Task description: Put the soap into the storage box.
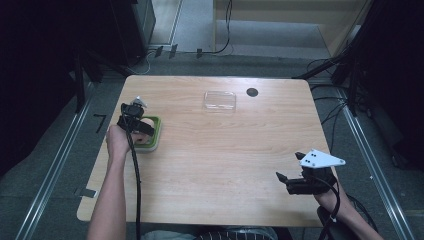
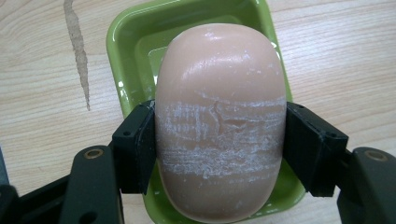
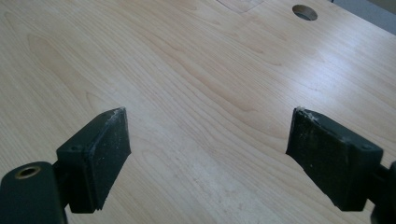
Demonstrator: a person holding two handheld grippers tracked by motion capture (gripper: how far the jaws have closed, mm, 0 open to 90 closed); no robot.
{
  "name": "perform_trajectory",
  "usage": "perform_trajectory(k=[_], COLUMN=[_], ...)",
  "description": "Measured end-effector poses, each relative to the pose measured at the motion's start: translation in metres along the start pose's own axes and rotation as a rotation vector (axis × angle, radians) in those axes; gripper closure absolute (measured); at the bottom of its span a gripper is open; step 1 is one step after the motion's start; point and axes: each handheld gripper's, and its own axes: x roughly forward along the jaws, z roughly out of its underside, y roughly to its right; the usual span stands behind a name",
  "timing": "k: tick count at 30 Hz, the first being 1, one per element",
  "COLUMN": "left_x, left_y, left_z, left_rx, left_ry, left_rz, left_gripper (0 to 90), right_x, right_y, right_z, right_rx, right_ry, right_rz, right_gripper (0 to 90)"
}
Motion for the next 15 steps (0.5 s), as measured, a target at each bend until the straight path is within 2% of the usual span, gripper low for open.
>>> perform_trajectory(k=[15], left_x=[0.011], left_y=[-0.001], left_z=[0.002], left_rx=[-0.023], left_ry=[0.010], left_rz=[-0.009], left_gripper=[33.7], right_x=[0.000], right_y=[0.000], right_z=[0.000], right_rx=[0.000], right_ry=[0.000], right_rz=[-0.002], right_gripper=[13.3])
